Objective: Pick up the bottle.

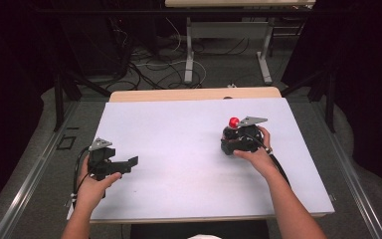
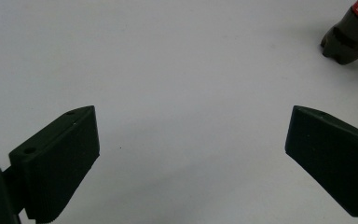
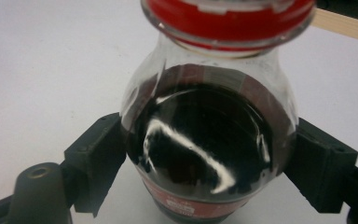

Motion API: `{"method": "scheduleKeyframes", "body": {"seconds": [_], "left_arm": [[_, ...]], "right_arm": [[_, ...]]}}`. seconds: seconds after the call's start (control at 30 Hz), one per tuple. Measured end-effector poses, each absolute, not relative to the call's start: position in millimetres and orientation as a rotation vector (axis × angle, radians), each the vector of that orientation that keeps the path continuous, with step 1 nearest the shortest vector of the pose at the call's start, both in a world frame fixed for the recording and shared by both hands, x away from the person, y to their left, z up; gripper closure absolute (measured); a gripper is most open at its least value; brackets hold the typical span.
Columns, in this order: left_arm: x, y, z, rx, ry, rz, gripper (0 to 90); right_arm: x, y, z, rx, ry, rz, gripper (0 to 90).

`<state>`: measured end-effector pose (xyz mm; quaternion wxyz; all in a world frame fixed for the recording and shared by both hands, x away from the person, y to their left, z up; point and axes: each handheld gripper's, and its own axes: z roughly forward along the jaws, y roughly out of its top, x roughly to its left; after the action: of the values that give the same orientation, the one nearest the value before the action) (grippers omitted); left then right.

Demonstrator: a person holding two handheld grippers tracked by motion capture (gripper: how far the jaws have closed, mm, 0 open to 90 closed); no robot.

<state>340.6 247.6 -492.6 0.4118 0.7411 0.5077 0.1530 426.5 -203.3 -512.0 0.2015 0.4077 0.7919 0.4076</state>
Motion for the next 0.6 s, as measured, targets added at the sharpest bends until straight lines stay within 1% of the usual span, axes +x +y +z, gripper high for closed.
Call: {"method": "scheduleKeyframes", "body": {"seconds": [0.1,0.23,0.6], "left_arm": [[340.8,247.4,-493.3,1.865,1.279,0.384,3.1],[340.9,247.5,-493.3,1.866,1.280,0.383,3.2],[341.3,246.9,-494.6,1.864,1.282,0.376,3.7]], "right_arm": [[426.9,-203.4,-512.3,1.143,2.211,1.150,21.6],[427.5,-203.5,-512.3,1.135,2.211,1.145,27.2],[425.3,-202.4,-512.2,1.137,2.195,1.134,28.9]]}}
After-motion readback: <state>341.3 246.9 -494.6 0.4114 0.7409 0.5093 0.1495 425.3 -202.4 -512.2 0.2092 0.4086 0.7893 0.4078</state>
